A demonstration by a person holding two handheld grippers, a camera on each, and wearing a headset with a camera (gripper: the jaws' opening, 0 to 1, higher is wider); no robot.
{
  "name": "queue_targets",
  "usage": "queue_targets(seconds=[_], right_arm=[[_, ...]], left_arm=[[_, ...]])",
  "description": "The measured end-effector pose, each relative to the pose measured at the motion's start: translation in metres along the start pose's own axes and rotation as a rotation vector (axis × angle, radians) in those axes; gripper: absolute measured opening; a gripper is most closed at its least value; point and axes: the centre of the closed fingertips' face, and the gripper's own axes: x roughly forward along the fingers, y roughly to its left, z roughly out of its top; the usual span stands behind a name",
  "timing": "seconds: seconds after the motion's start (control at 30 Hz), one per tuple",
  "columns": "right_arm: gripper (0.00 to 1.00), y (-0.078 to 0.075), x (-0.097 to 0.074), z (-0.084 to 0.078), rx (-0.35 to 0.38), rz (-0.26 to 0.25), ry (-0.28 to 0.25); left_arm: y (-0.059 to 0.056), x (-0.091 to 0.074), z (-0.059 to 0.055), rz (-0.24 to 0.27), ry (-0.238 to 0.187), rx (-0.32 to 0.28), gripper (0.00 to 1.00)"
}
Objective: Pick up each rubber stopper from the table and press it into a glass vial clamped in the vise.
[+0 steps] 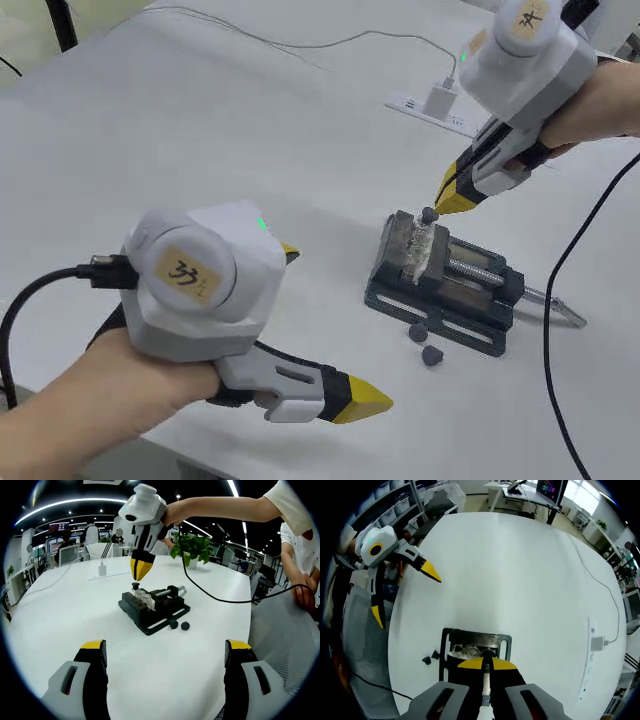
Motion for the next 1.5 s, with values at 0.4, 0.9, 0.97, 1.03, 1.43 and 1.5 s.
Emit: queue_targets(seconds=[0.4,0.9,0.97,1.03,1.43,1.5], right_arm=[[0.0,-0.001,0.005,-0.001,-0.006,0.023,0.005],[0.0,0.001,0.01,0.0,-0.016,0.044,0.041],[0.0,0.001,0.01,-0.001,-0.04,0.034,0.051],[0.0,0.001,0.01,-0.001,-0.034,0.028,0.054],[0.0,0.002,0.012,-0.001,-0.045,0.02,0.092],[0.0,0.002,0.012,-0.001,-0.04,0.012,0.094]], left_arm=[[0.002,-0.002,-0.006,0.011,0.012,-0.014,0.97],[0.008,0.0,-0.009,0.018,0.003,-0.035,0.97],[0.009,0.001,-0.008,0.019,-0.001,-0.038,0.97],[0.01,0.001,-0.007,0.021,-0.003,-0.04,0.97],[0.011,0.012,-0.002,0.012,-0.014,-0.043,0.97],[0.012,0.014,-0.001,0.01,-0.018,-0.045,0.97]])
